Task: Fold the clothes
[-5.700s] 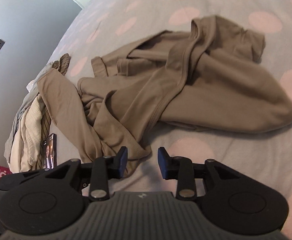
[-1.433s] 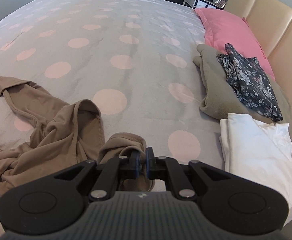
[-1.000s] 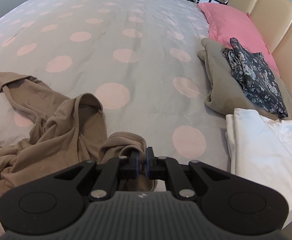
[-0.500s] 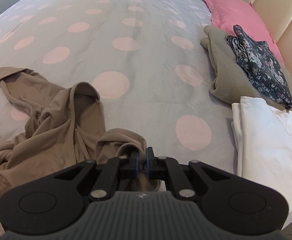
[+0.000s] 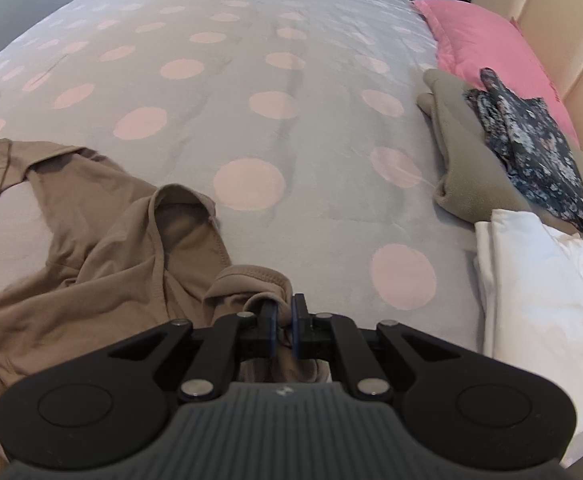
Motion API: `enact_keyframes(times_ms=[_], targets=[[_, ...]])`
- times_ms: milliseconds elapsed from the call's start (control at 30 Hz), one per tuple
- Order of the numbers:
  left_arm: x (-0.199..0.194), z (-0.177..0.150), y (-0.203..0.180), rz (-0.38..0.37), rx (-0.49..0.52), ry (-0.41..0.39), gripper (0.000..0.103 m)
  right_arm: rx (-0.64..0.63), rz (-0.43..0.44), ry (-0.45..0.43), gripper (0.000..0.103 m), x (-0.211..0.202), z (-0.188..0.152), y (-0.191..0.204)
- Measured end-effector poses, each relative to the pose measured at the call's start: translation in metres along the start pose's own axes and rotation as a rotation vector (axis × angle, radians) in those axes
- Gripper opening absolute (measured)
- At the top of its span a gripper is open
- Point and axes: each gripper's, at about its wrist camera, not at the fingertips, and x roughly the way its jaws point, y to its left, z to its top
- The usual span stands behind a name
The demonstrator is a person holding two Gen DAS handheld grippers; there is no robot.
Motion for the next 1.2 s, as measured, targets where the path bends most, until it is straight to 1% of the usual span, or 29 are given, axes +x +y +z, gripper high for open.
enact_keyframes(times_ms=[233,267,333,367,433,500,567,700,833,1000,1067,1100,1200], targets=[[-0.015,-0.029,0.007,-0.024,-0.009,0.096,0.004,-0.068,0.034,0.015,0.008,-0.007,-0.008,0.017],[-0.018,-0.030,0.008,-0.031,-0.015,0.092,0.004,-0.078,0.038,0.017,0.008,-0.008,-0.009,0.020],[-0.024,-0.028,0.010,-0.049,-0.035,0.059,0.007,-0.097,0.048,0.021,0.008,-0.010,-0.012,0.025],[-0.028,-0.026,0.012,-0.061,-0.043,0.046,0.011,-0.107,0.052,0.023,0.008,-0.012,-0.013,0.027],[-0.035,-0.021,0.016,-0.087,-0.055,0.020,0.024,-0.088,0.049,0.026,0.008,-0.013,-0.014,0.022],[-0.042,-0.013,0.020,-0.103,-0.054,-0.010,0.027,-0.068,0.042,0.025,0.008,-0.014,-0.013,0.016],[-0.049,-0.004,0.024,-0.117,-0.050,-0.040,0.028,-0.051,0.034,0.025,0.008,-0.014,-0.012,0.011],[-0.049,0.027,0.025,-0.109,-0.009,-0.094,0.031,-0.023,-0.006,0.042,0.008,-0.009,-0.014,-0.002],[-0.045,0.061,0.026,-0.099,0.036,-0.146,0.031,0.032,-0.011,0.059,0.008,-0.005,-0.017,-0.016],[-0.016,0.112,0.023,-0.149,0.119,-0.203,0.031,0.101,-0.016,0.081,0.008,0.001,-0.021,-0.035],[0.002,0.131,0.019,-0.151,0.161,-0.214,0.036,0.110,-0.004,0.085,0.008,0.003,-0.021,-0.037],[0.010,0.140,0.016,-0.153,0.184,-0.217,0.041,0.113,0.005,0.086,0.008,0.003,-0.021,-0.038],[0.034,0.164,0.006,-0.161,0.257,-0.217,0.043,0.123,0.032,0.089,0.008,0.006,-0.020,-0.040]])
